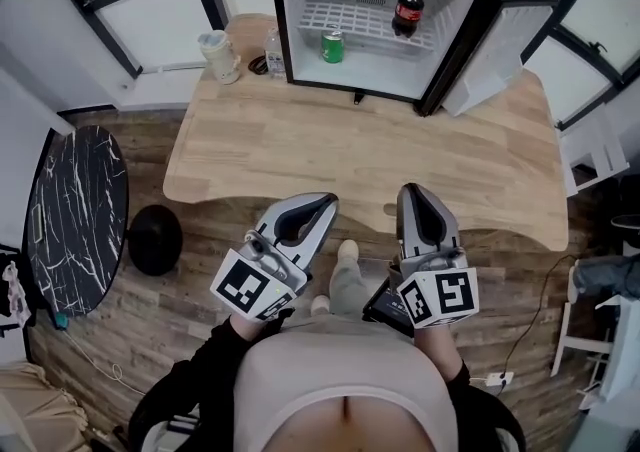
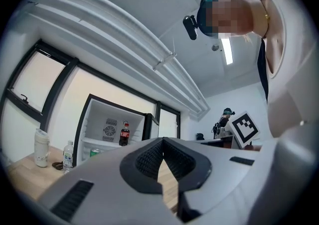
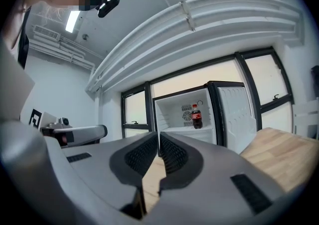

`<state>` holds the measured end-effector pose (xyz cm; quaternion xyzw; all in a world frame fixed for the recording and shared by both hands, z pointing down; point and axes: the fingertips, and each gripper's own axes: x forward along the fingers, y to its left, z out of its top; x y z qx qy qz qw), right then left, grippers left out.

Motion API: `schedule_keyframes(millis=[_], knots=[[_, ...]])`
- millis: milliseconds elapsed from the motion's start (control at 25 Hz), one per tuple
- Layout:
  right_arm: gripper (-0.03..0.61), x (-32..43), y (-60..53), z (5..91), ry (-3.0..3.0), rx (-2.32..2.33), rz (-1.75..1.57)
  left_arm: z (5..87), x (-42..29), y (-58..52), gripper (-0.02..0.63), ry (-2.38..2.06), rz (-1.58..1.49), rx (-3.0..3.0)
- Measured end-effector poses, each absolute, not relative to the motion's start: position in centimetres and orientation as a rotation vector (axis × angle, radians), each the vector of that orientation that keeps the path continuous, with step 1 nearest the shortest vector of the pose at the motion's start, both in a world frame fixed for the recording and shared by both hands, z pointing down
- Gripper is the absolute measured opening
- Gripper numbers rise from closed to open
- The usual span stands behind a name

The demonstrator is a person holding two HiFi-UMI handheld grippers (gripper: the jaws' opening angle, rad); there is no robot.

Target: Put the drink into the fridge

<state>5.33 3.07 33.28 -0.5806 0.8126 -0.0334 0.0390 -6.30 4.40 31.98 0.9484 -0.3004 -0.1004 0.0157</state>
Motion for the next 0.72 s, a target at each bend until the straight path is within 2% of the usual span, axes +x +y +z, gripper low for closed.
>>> schedule_keyframes(millis=[720], knots=[[0.038, 4.1, 9.1, 32.6, 2.493, -1.761, -0.051, 31.8, -8.1, 9.6, 0.005, -0.988, -0.327, 2.936]])
